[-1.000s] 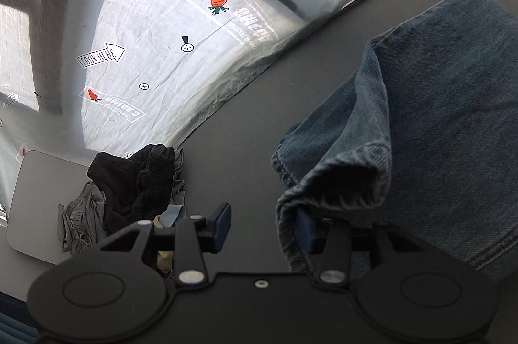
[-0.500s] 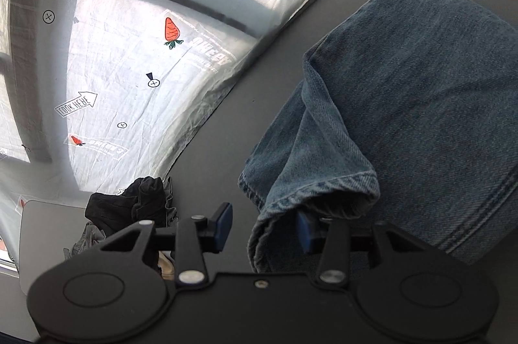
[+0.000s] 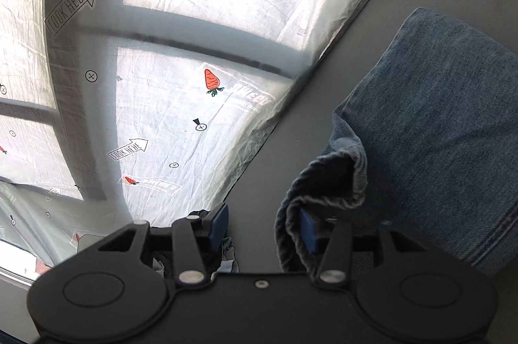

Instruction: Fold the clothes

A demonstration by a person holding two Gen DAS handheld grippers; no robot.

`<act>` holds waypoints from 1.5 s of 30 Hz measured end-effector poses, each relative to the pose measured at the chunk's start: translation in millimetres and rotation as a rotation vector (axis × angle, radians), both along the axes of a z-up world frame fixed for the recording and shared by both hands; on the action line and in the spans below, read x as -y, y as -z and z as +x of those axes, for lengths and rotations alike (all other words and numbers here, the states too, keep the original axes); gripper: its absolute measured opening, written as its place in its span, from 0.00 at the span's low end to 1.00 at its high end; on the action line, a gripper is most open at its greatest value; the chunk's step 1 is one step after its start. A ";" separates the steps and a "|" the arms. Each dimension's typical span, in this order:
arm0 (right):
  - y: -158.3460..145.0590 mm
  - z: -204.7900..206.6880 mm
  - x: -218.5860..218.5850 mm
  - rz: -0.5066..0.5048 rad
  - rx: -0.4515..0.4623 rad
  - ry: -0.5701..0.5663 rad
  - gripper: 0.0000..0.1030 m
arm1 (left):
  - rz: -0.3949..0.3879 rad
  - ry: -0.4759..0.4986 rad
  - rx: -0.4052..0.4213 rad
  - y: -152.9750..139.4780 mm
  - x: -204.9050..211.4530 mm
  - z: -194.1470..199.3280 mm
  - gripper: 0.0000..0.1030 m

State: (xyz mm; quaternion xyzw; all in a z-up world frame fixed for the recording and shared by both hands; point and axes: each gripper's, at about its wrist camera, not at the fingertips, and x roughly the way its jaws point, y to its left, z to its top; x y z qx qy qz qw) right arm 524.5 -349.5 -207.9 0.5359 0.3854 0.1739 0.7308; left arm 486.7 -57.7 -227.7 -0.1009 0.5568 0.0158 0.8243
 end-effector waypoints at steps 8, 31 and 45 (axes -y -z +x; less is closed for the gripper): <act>-23.9 10.7 -16.2 -0.141 0.107 -0.153 0.55 | 0.030 -0.022 0.001 -2.6 1.0 -1.7 1.00; -1.9 11.3 24.1 -0.539 -0.017 -0.003 0.57 | 0.107 0.038 -0.029 12.7 12.0 29.1 1.00; 30.2 22.6 73.8 -1.037 -0.034 -0.016 0.82 | -0.107 0.139 0.108 7.0 11.8 69.7 1.00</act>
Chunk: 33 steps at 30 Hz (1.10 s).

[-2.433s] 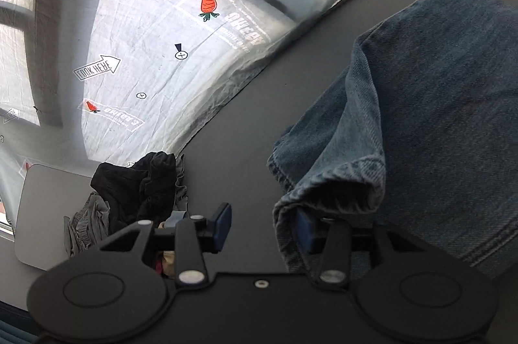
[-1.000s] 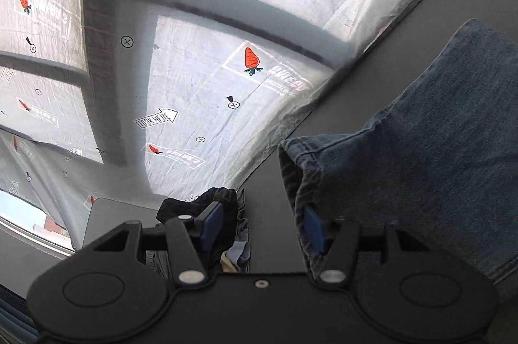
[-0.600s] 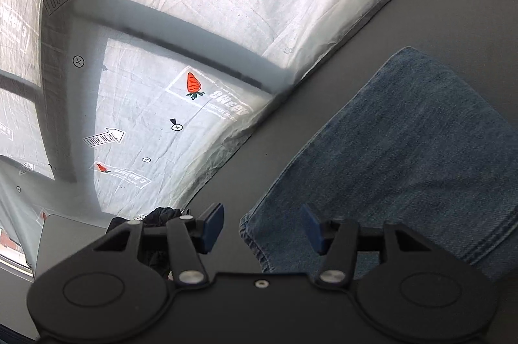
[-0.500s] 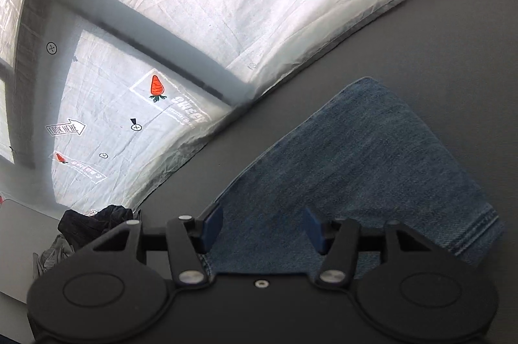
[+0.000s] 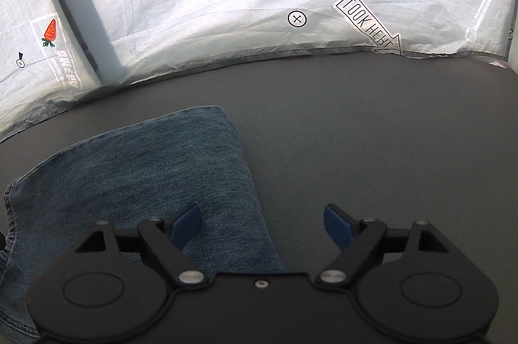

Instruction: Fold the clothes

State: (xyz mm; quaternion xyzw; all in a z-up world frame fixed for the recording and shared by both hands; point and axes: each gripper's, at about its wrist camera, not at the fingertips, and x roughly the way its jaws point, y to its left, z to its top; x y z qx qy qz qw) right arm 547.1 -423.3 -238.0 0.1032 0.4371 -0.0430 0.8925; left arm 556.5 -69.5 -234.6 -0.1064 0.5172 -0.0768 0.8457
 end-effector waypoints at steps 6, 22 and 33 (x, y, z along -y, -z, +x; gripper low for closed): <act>15.7 18.8 13.5 0.090 0.004 -0.018 0.85 | 0.036 0.013 0.005 2.4 -2.6 13.0 1.00; 33.9 24.8 1.9 0.280 -0.029 -0.071 0.86 | -0.052 -0.059 -0.132 78.2 -12.5 9.1 1.00; 20.9 22.6 -18.4 0.269 -0.072 -0.123 0.61 | -0.017 0.038 -0.055 66.8 20.9 -11.7 0.80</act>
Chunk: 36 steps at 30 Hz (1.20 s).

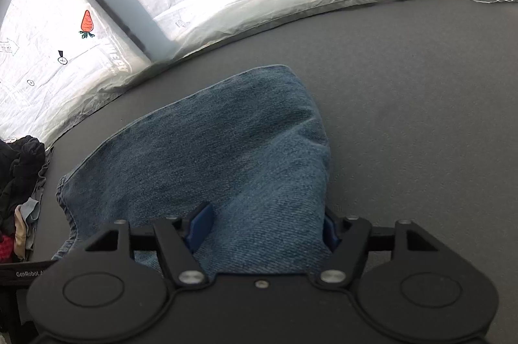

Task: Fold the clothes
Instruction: 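Grasp the folded jeans with both tools and carry them toward the tent wall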

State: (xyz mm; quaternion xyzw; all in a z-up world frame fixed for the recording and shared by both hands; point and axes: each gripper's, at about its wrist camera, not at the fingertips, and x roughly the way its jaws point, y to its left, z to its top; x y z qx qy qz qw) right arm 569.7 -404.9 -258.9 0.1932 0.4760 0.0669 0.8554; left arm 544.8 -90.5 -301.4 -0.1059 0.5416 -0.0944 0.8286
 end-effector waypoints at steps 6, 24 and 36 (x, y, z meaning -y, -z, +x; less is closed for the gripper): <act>-15.9 -18.0 -0.1 0.024 0.056 0.050 0.25 | 0.030 -0.014 0.064 -18.4 2.4 -11.5 0.31; -89.1 -128.3 125.4 0.155 0.295 0.480 0.13 | -0.014 0.388 0.334 -124.4 196.0 5.4 0.23; -101.3 -250.5 325.1 0.119 0.491 1.102 0.14 | -0.097 0.947 0.509 -178.5 528.5 -1.3 0.23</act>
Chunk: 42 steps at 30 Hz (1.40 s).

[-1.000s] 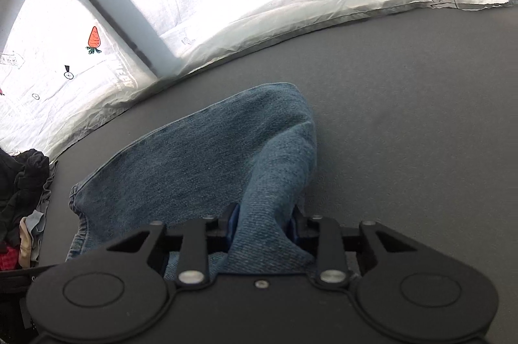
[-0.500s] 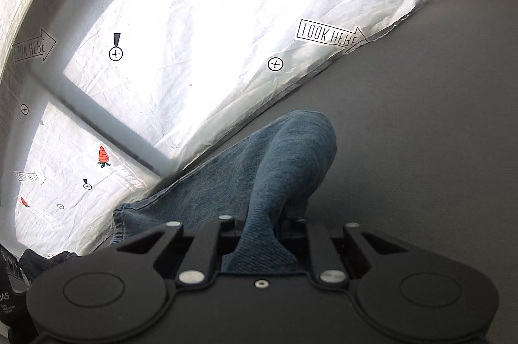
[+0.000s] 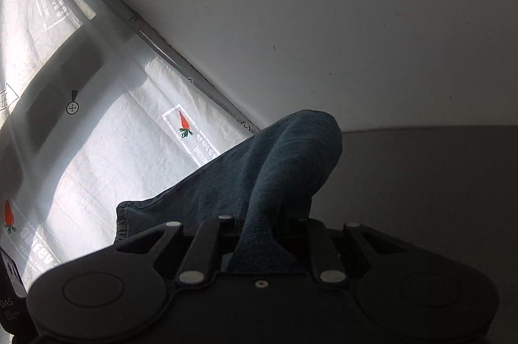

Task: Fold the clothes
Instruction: 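Grasp the folded jeans with both tools and carry them toward the tent wall, then set the folded jeans down by the wall and open both tools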

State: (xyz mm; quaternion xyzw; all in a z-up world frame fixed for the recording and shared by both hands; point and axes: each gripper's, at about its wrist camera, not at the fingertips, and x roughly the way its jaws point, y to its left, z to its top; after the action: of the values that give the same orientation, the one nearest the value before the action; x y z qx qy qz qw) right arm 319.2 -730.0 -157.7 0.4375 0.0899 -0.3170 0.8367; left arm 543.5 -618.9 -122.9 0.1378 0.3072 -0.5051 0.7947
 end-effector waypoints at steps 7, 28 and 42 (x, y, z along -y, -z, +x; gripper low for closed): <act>29.8 -38.0 55.7 0.061 0.062 0.305 0.14 | -0.003 0.257 0.029 37.5 130.5 -10.7 0.23; 116.7 -8.3 71.1 0.391 -0.162 0.447 0.40 | 0.173 0.099 -0.007 149.6 176.5 62.9 0.70; 64.0 -1.5 56.6 0.432 -0.238 0.324 0.63 | 0.165 -0.106 0.103 47.3 31.5 58.0 0.74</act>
State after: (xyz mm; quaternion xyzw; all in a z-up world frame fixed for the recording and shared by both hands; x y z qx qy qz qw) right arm 317.7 -786.6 -221.7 0.5740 0.1817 -0.4690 0.6462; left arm 601.5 -650.4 -170.2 0.2122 0.3135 -0.4275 0.8209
